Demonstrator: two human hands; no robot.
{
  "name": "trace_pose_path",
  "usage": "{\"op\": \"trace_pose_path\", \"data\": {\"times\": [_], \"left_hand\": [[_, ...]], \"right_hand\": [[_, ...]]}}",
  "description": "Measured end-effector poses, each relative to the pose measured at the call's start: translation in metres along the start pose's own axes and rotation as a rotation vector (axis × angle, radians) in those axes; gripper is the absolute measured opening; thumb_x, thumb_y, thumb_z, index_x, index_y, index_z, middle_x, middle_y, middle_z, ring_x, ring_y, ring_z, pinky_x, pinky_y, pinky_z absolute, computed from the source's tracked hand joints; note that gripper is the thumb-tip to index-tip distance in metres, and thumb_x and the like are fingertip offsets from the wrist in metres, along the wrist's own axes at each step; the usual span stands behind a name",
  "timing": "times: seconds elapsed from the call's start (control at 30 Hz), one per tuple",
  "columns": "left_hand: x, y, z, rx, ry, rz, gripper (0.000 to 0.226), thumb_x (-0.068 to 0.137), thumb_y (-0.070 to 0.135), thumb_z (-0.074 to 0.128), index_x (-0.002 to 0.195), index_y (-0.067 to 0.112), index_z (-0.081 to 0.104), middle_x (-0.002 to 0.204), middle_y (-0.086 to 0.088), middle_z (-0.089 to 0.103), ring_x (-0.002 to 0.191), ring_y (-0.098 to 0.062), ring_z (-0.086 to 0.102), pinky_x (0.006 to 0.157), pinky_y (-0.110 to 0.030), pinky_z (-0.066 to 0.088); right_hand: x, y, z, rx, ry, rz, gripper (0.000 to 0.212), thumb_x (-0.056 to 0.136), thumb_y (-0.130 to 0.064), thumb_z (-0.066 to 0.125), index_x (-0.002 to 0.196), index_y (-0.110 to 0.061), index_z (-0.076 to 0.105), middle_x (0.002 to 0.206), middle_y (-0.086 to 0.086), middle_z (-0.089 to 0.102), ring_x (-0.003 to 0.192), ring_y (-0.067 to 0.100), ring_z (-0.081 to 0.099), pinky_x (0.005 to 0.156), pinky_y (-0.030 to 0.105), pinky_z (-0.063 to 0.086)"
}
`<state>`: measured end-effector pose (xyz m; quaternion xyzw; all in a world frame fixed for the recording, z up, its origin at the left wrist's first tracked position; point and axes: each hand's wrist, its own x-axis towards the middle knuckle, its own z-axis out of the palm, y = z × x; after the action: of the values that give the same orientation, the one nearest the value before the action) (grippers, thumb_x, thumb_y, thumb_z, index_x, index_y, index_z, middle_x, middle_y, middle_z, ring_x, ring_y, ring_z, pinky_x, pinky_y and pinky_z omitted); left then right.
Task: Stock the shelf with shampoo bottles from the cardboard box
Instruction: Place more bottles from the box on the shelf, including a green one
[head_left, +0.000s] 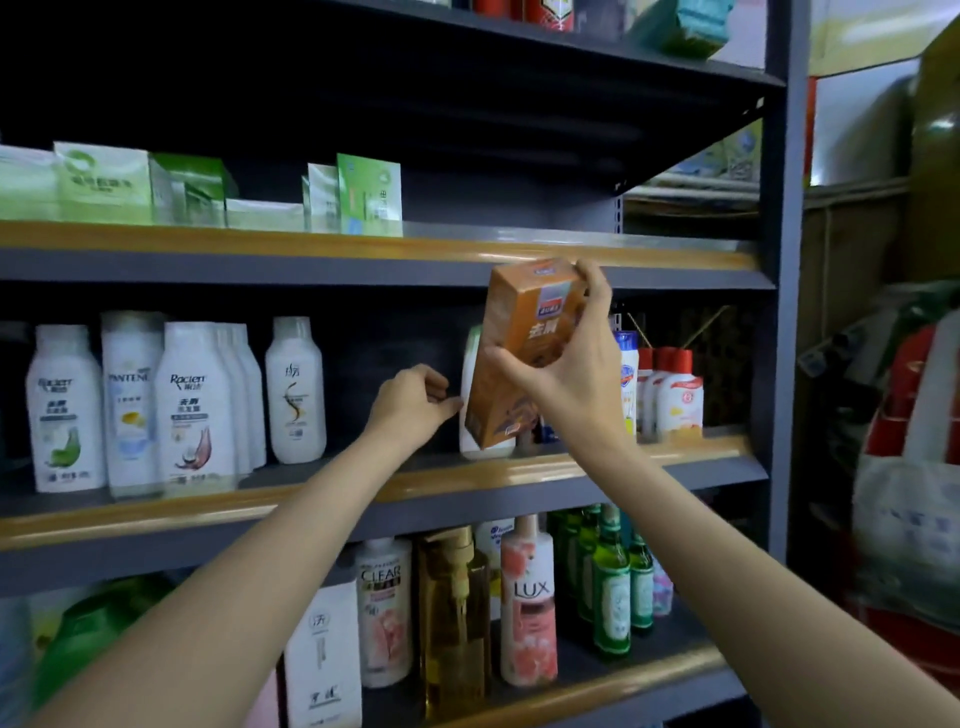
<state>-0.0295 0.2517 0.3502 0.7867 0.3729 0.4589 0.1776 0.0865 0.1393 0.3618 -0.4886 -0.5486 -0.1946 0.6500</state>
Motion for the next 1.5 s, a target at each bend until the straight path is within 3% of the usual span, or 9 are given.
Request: {"op": "trace_pose_path", "data": {"times": [0.13, 0.33, 0.47, 0.67, 0.9, 1.03, 1.13, 1.27, 1.5], "left_hand": [[0.024, 0.001, 0.022, 0.065, 0.036, -0.096, 0.034, 0.084, 0.026, 0.064, 0.112, 0.009, 0.058, 0.113, -0.008, 0.065, 0.108, -0.024, 0.059, 0.09, -0.034, 0.045], [0.044, -0.003, 0.05, 0.205, 0.039, -0.184, 0.044, 0.085, 0.029, 0.06, 0.121, 0.009, 0.046, 0.122, -0.012, 0.058, 0.114, -0.03, 0.054, 0.083, -0.036, 0.046], [0.055, -0.006, 0.065, 0.237, -0.011, -0.291, 0.037, 0.087, 0.033, 0.051, 0.118, 0.013, 0.046, 0.117, -0.012, 0.059, 0.108, -0.032, 0.056, 0.08, -0.037, 0.05], [0.072, -0.018, 0.073, -0.069, -0.173, -0.381, 0.049, 0.074, 0.05, 0.048, 0.113, 0.022, 0.055, 0.117, -0.008, 0.061, 0.116, -0.032, 0.051, 0.093, -0.047, 0.048], [0.059, -0.025, 0.051, -0.171, -0.159, -0.38, 0.038, 0.084, 0.037, 0.059, 0.119, 0.025, 0.055, 0.134, -0.012, 0.049, 0.121, -0.03, 0.048, 0.1, -0.044, 0.044], [0.059, -0.031, 0.035, -0.167, -0.191, -0.342, 0.032, 0.088, 0.029, 0.057, 0.118, 0.022, 0.056, 0.131, -0.011, 0.054, 0.123, -0.029, 0.047, 0.103, -0.045, 0.042], [0.058, -0.033, 0.025, -0.166, -0.212, -0.311, 0.032, 0.089, 0.019, 0.057, 0.121, 0.014, 0.055, 0.126, -0.01, 0.059, 0.116, -0.026, 0.055, 0.1, -0.038, 0.044], [0.056, -0.037, 0.009, -0.165, -0.239, -0.293, 0.034, 0.09, 0.01, 0.055, 0.123, 0.006, 0.053, 0.126, -0.014, 0.058, 0.115, -0.027, 0.055, 0.089, -0.03, 0.042], [0.056, -0.046, 0.004, -0.22, -0.278, -0.352, 0.033, 0.091, 0.016, 0.053, 0.124, 0.014, 0.05, 0.127, -0.008, 0.057, 0.103, -0.017, 0.048, 0.07, -0.027, 0.036]], "right_hand": [[0.005, 0.014, 0.01, -0.006, 0.022, 0.033, 0.101, 0.065, -0.039, 0.08, 0.143, -0.022, 0.017, 0.134, 0.002, 0.047, 0.118, 0.015, 0.052, 0.097, 0.037, 0.05], [0.016, 0.031, 0.014, -0.03, 0.035, 0.043, 0.101, 0.066, -0.037, 0.08, 0.144, -0.021, 0.017, 0.136, 0.001, 0.045, 0.117, 0.014, 0.051, 0.089, 0.024, 0.047], [0.011, 0.041, 0.019, -0.127, -0.022, 0.074, 0.102, 0.068, -0.041, 0.078, 0.145, -0.024, 0.013, 0.136, -0.001, 0.044, 0.114, 0.013, 0.052, 0.082, 0.02, 0.043], [0.011, 0.048, 0.021, -0.199, -0.056, 0.123, 0.105, 0.069, -0.045, 0.075, 0.147, -0.027, 0.007, 0.136, -0.004, 0.044, 0.118, 0.015, 0.051, 0.088, 0.028, 0.045], [0.022, 0.044, 0.036, -0.31, -0.12, 0.194, 0.104, 0.073, -0.047, 0.071, 0.148, -0.023, 0.003, 0.137, 0.002, 0.041, 0.118, 0.024, 0.051, 0.084, 0.033, 0.043], [0.03, 0.042, 0.056, -0.312, -0.168, 0.218, 0.104, 0.072, -0.044, 0.073, 0.147, -0.017, 0.007, 0.14, 0.007, 0.038, 0.127, 0.029, 0.042, 0.093, 0.042, 0.044], [0.036, 0.041, 0.069, -0.379, -0.176, 0.182, 0.1, 0.071, -0.045, 0.074, 0.144, -0.012, 0.014, 0.136, 0.01, 0.042, 0.13, 0.03, 0.031, 0.096, 0.04, 0.039], [0.048, 0.042, 0.077, -0.467, -0.219, 0.175, 0.095, 0.068, -0.048, 0.074, 0.138, -0.007, 0.024, 0.127, 0.014, 0.052, 0.121, 0.033, 0.037, 0.099, 0.037, 0.03], [0.056, 0.048, 0.088, -0.487, -0.247, 0.243, 0.102, 0.072, -0.039, 0.075, 0.143, 0.0, 0.014, 0.138, 0.018, 0.031, 0.13, 0.036, 0.03, 0.103, 0.037, 0.035]]}}
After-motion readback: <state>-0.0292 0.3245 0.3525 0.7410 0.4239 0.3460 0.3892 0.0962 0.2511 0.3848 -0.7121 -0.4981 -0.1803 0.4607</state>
